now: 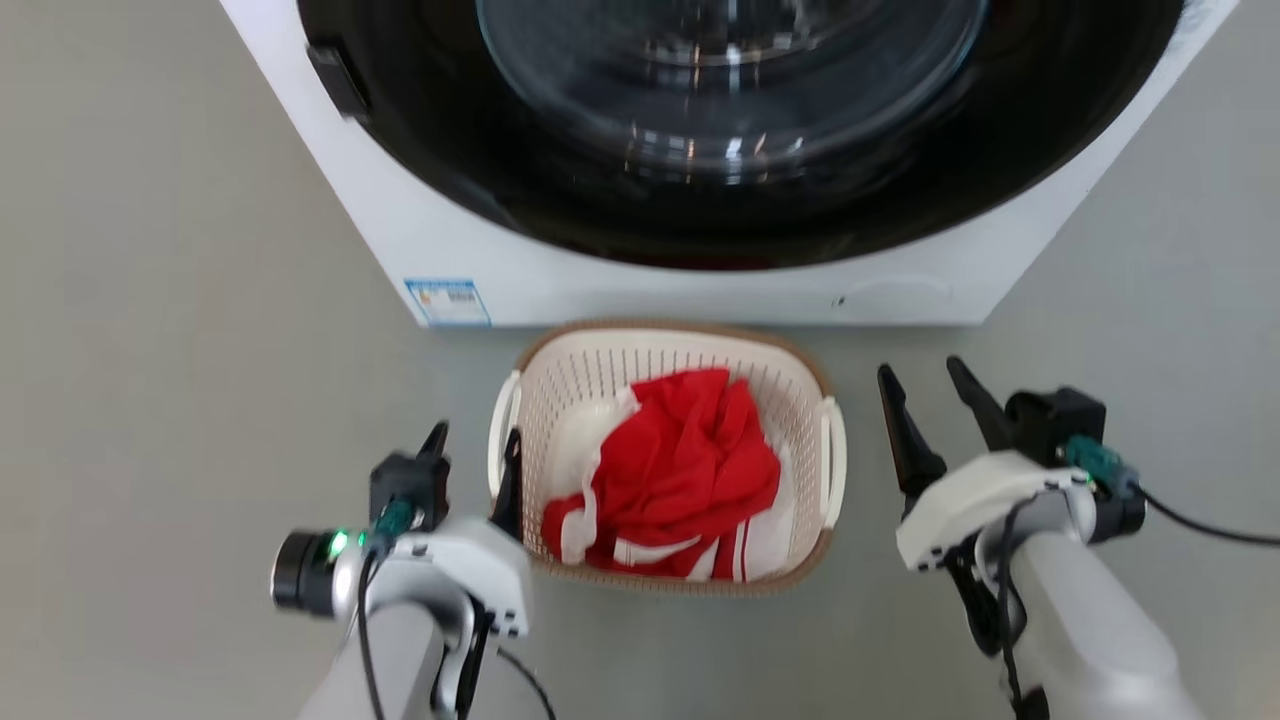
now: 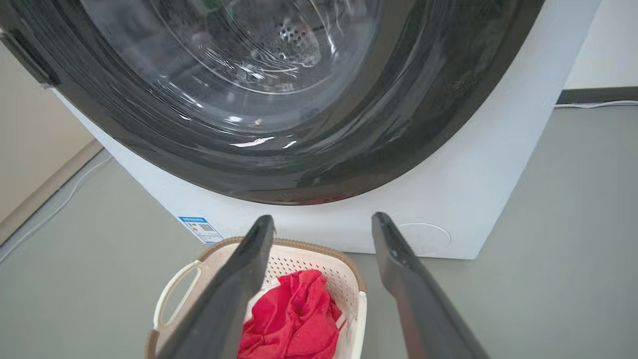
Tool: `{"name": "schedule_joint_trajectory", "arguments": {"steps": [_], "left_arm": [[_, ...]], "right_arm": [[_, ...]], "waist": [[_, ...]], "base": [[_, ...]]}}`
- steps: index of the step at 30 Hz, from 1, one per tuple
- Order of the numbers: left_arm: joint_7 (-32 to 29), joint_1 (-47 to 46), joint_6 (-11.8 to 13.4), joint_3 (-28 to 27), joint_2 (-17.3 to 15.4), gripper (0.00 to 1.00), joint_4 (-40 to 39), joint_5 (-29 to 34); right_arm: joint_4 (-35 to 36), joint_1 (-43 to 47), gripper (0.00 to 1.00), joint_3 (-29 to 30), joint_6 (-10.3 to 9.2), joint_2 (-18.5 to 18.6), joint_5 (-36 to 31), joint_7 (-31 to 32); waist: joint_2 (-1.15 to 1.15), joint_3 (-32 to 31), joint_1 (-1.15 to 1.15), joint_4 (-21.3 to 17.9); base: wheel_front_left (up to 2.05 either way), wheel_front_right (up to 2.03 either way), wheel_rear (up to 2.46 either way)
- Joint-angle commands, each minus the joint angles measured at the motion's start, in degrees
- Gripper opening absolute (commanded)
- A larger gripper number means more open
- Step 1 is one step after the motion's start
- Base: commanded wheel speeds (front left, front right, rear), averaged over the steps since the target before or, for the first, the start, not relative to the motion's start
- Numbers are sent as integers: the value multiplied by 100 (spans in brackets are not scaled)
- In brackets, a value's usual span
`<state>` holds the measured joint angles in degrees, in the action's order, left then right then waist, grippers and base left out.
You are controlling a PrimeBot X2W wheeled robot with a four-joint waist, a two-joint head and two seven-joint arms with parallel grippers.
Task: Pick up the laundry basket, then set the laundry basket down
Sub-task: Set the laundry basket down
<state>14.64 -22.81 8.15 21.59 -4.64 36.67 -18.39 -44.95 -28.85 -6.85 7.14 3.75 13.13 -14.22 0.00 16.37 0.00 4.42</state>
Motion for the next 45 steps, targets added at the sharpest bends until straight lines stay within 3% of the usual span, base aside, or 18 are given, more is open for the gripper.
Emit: {"name": "schedule_joint_trajectory", "arguments": {"steps": [1, 11, 22, 33, 45], "left_arm": [[36, 46, 41, -204, -125, 100, -164, 64], [36, 1342, 108, -864, -72, 100, -1594, 588], [36, 2384, 202, -1227, -32, 100, -2503, 816], [36, 3097, 287, -1547, -25, 100, -2959, 851], [36, 3320, 232, -1685, 14, 100, -3282, 878]], "right_arm": [[165, 110, 100, -87, 35, -88, -1, -77], [1483, 1313, 100, 61, 35, -88, 50, -77], [2537, 2382, 100, -6, 35, -88, 30, -77], [3110, 3111, 100, 207, 35, -88, 75, -77], [3324, 3327, 100, 372, 35, -88, 149, -78]], "waist": [[0, -314, 0, -47], [0, -1017, 0, -82], [0, -1530, 0, -216], [0, -1797, 0, -370], [0, -1881, 0, -441]], "base": [[0, 0, 0], [0, 0, 0], [0, 0, 0], [0, 0, 0], [0, 0, 0]]}}
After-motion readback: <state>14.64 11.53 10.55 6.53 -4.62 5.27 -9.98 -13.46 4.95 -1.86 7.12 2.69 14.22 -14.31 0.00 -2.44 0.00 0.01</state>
